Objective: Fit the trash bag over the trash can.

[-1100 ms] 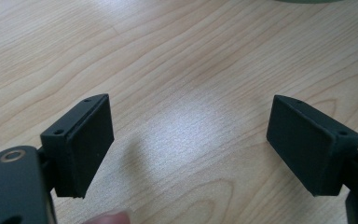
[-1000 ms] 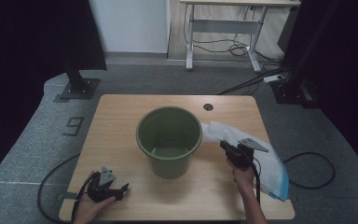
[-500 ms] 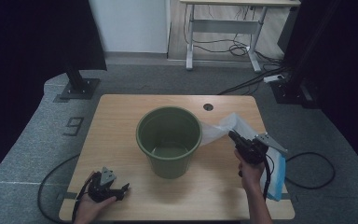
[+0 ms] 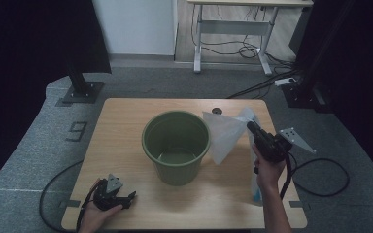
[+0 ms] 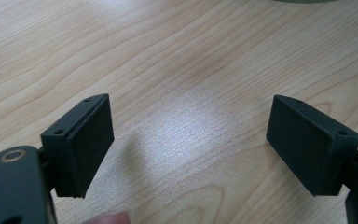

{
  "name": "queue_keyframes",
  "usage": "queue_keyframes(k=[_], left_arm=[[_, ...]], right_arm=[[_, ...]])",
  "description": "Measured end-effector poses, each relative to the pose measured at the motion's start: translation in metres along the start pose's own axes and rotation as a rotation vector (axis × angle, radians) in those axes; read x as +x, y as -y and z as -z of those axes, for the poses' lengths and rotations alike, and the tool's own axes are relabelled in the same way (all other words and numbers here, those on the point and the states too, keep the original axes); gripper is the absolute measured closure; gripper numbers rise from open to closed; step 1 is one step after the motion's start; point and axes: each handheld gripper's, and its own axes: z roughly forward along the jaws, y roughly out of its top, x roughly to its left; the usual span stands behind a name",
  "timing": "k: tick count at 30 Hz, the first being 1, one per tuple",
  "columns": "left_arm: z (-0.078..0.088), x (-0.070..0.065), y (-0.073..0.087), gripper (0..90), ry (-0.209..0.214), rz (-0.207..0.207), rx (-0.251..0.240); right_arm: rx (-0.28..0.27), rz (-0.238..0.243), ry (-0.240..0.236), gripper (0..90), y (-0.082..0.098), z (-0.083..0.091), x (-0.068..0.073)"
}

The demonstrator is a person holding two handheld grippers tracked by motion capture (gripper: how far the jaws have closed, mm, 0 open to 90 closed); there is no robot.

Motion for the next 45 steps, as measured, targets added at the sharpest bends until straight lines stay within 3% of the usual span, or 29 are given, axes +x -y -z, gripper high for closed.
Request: queue_keyframes(k=[9,19,30,41,45], left_arm=[[-0.001,0.0,0.0,14.5,0.002,-0.002,0.005],[-0.003,-0.002,-0.001,14.5,0.01,-0.009,0.013],[-0.003,-0.003,-0.001,14.5,0.015,-0.01,0.014],[-0.003,-0.002,0.0,14.5,0.019,-0.003,0.01],[-0.003,-0.002,0.0,14.5,0.02,-0.004,0.011]], right_arm=[[-0.086,0.033,0.0,88.9,-0.039,0.013,0.014],[-0.128,0.071,-0.012,88.9,-0.076,0.017,0.032],[-0.168,0.099,-0.026,88.9,-0.103,0.015,0.051],[-0.201,0.146,-0.055,88.9,-0.13,0.011,0.081],[-0.197,0.168,-0.057,88.9,-0.13,0.009,0.088]])
